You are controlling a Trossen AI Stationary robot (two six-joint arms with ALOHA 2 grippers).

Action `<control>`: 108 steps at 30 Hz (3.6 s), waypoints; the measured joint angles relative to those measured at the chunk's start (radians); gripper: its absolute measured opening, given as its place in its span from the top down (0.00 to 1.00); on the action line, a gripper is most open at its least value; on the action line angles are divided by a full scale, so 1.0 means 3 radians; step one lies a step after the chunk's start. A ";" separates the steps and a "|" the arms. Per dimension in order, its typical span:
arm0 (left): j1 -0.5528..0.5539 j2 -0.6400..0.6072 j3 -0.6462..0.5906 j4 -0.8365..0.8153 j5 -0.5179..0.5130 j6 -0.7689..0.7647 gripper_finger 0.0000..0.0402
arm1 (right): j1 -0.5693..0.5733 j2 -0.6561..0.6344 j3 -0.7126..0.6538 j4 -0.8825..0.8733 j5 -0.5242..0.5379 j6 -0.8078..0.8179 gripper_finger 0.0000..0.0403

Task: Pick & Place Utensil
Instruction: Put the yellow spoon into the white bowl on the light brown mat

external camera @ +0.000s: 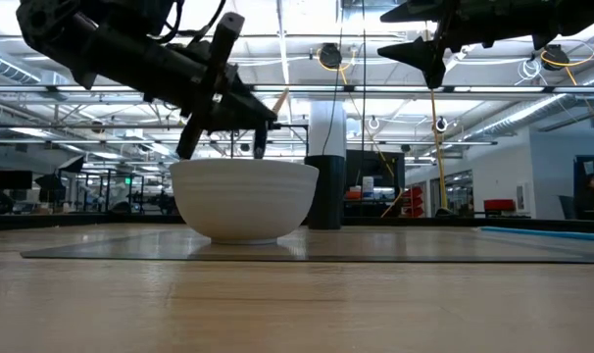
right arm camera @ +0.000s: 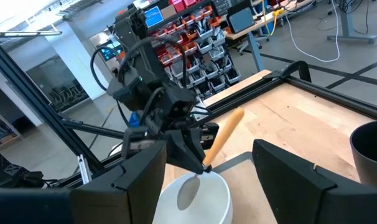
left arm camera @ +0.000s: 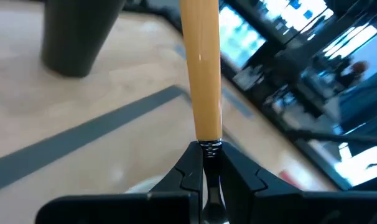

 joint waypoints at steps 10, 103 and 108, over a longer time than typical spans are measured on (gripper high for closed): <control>-0.0169 0.0000 0.0000 -0.0421 -0.0447 -0.0519 0.93 | 0.0000 0.0001 -0.0001 -0.0055 0.0000 0.0000 0.41; -0.0199 0.0447 0.0206 -0.0741 -0.0444 -0.0810 0.81 | -0.0001 0.0001 -0.0121 0.0022 0.0087 -0.0004 0.41; -0.0201 0.0447 0.0206 -0.0691 -0.0438 -0.0755 0.84 | -0.0001 0.0001 -0.0121 0.0021 0.0087 -0.0004 0.41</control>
